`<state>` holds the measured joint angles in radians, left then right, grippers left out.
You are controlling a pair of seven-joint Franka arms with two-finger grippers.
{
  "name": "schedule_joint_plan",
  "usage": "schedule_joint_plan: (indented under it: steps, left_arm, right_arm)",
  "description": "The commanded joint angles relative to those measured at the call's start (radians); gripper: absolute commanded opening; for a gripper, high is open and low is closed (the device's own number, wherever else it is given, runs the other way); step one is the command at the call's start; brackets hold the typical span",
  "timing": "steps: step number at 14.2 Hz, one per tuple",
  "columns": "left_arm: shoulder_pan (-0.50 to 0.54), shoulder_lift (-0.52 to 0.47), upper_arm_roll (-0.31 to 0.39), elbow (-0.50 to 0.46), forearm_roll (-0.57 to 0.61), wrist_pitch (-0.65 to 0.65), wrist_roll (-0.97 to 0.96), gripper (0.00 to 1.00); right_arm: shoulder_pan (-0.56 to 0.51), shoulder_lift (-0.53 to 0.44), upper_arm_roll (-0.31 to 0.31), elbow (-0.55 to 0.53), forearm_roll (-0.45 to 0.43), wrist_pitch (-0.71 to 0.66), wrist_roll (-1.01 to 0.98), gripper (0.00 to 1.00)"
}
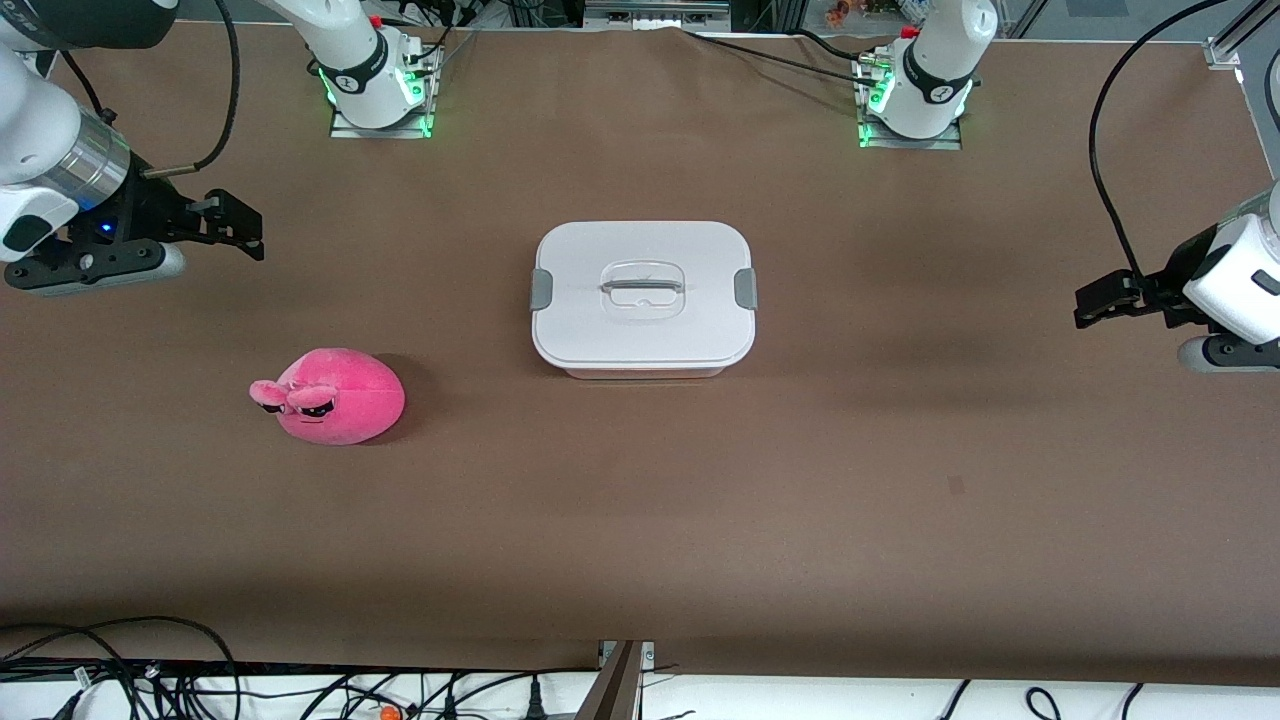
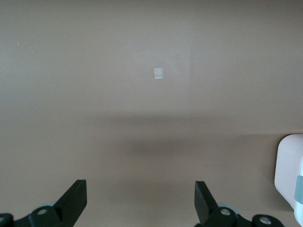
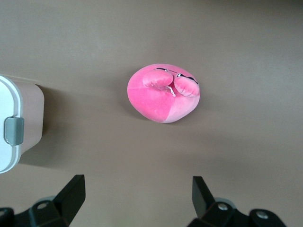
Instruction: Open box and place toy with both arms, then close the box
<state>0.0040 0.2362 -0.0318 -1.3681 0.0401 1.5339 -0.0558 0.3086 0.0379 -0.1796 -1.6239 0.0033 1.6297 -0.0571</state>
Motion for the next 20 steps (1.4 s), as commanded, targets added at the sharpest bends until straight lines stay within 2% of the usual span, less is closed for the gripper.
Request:
schedule_joint_plan:
  steps: [1,4,20]
  left_arm:
    - [0.001,0.018,-0.002,0.034,-0.016,-0.011,0.001,1.00]
    - [0.001,0.018,-0.002,0.034,-0.016,-0.012,0.001,1.00]
    - [-0.002,0.018,-0.002,0.034,-0.016,-0.012,0.001,1.00]
  right_arm:
    - [0.004,-0.013,0.002,-0.016,0.003,0.010,0.008,1.00]
    - [0.003,-0.009,-0.003,-0.001,0.027,0.001,-0.004,1.00]
    - [0.003,-0.007,-0.004,0.004,0.029,0.010,-0.006,1.00]
